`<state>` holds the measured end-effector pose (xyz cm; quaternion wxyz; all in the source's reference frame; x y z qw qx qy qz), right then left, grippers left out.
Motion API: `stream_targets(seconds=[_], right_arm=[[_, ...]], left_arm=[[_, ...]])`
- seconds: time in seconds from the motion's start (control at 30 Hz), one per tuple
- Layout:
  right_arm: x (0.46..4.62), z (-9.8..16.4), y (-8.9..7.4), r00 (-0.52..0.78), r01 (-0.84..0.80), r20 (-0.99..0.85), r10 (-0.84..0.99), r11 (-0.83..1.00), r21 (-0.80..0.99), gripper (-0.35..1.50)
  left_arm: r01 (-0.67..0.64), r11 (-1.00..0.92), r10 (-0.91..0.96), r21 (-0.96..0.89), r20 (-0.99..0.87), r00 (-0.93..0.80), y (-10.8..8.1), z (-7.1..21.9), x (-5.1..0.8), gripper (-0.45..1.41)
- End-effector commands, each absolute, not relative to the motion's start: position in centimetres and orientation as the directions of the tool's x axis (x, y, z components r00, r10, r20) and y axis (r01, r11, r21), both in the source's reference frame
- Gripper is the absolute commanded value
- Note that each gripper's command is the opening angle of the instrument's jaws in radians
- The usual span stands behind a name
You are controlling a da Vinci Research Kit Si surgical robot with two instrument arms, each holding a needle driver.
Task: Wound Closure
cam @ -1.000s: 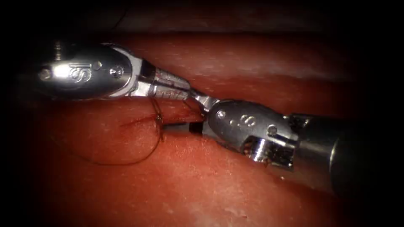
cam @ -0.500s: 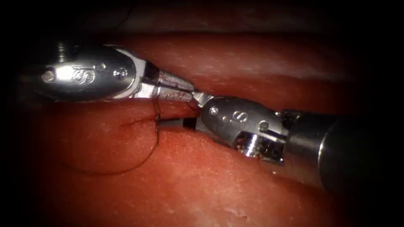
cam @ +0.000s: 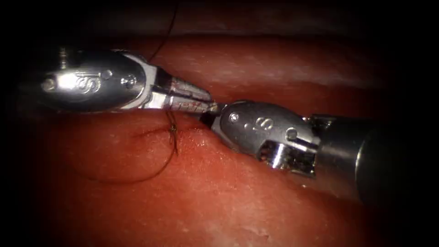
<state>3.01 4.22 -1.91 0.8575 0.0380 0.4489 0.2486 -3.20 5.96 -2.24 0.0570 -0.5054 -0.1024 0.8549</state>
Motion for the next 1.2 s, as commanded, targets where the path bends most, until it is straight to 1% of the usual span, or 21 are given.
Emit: stream_targets(seconds=[0.03,0.07,0.1,0.13,0.23,0.27,0.33,0.37,0.53,0.6,0.67,0.87,0.9,0.93,1.03,1.07,1.1,1.13,1.2], right_arm=[[3.12,-1.8,4.2,0.467,-0.38,-0.759,0.455,0.878,0.292,0.07],[3.12,-1.8,4.2,0.461,-0.395,-0.765,0.45,0.876,0.277,0.57],[3.12,-1.8,4.1,0.46,-0.423,-0.767,0.448,0.87,0.254,1.23],[3.09,-1.9,4.2,0.461,-0.459,-0.761,0.456,0.857,0.234,1.46],[2.82,-2.1,4.3,0.458,-0.459,-0.756,0.468,0.853,0.25,1.48],[2.55,-2.3,4.3,0.45,-0.459,-0.757,0.473,0.85,0.259,1.48],[2.32,-2.5,4.4,0.437,-0.47,-0.764,0.474,0.845,0.255,1.48],[2.14,-2.6,4.4,0.428,-0.49,-0.769,0.475,0.837,0.244,1.48],[1.95,-2.6,4.4,0.42,-0.539,-0.766,0.486,0.813,0.22,1.48],[1.85,-2.6,4.4,0.414,-0.556,-0.765,0.494,0.802,0.218,1.48],[1.79,-2.6,4.4,0.413,-0.57,-0.761,0.5,0.794,0.213,1.48],[1.78,-2.6,4.4,0.409,-0.588,-0.755,0.512,0.781,0.211,1.48],[1.81,-2.6,4.4,0.409,-0.588,-0.755,0.512,0.781,0.212,1.48],[1.82,-2.6,4.4,0.408,-0.586,-0.756,0.512,0.782,0.213,1.48],[1.84,-2.6,4.4,0.407,-0.584,-0.756,0.512,0.783,0.216,1.48],[1.85,-2.6,4.4,0.407,-0.584,-0.756,0.512,0.783,0.216,1.48],[1.85,-2.6,4.4,0.407,-0.584,-0.756,0.512,0.783,0.216,1.48],[1.84,-2.6,4.4,0.407,-0.582,-0.757,0.512,0.784,0.218,1.48],[1.84,-2.6,4.4,0.407,-0.582,-0.757,0.512,0.784,0.218,1.48]], left_arm=[[0.009,-0.972,0.202,-0.234,-0.855,-0.479,6.0,-2.2,-3.24,-0.35],[0.01,-0.971,0.204,-0.237,-0.855,-0.477,6.0,-2.3,-3.22,-0.35],[0.012,-0.971,0.206,-0.241,-0.856,-0.474,6.0,-2.3,-3.2,-0.35],[0.017,-0.968,0.213,-0.249,-0.859,-0.465,5.9,-2.5,-3.15,-0.35],[0.018,-0.952,0.275,-0.307,-0.876,-0.396,5.7,-2.8,-2.96,-0.35],[0.028,-0.941,0.301,-0.336,-0.876,-0.377,5.6,-3.0,-2.8,-0.35],[0.039,-0.933,0.319,-0.358,-0.874,-0.367,5.5,-3.2,-2.66,-0.35],[0.044,-0.923,0.344,-0.382,-0.87,-0.353,5.4,-3.3,-2.52,-0.35],[0.062,-0.909,0.373,-0.412,-0.871,-0.319,5.3,-3.5,-2.26,-0.35],[0.121,-0.843,0.484,-0.524,-0.838,-0.254,5.1,-3.7,-1.99,-0.35],[0.16,-0.816,0.515,-0.556,-0.824,-0.236,4.9,-3.8,-1.83,-0.35],[0.212,-0.777,0.547,-0.593,-0.803,-0.237,4.6,-3.7,-1.37,-0.35],[0.189,-0.772,0.555,-0.607,-0.789,-0.264,4.6,-3.4,-1.3,0.0],[0.166,-0.771,0.564,-0.615,-0.78,-0.27,4.6,-3.3,-1.31,0.21],[0.061,-0.754,0.607,-0.654,-0.729,-0.317,4.6,-2.9,-1.38,0.44],[0.006,-0.747,0.622,-0.664,-0.703,-0.345,4.7,-2.8,-1.41,0.66],[-0.06,-0.737,0.64,-0.673,-0.667,-0.38,4.7,-2.6,-1.42,0.72],[-0.074,-0.736,0.642,-0.673,-0.659,-0.392,4.8,-2.6,-1.41,0.75],[-0.089,-0.735,0.644,-0.673,-0.65,-0.404,4.8,-2.6,-1.37,0.75]])
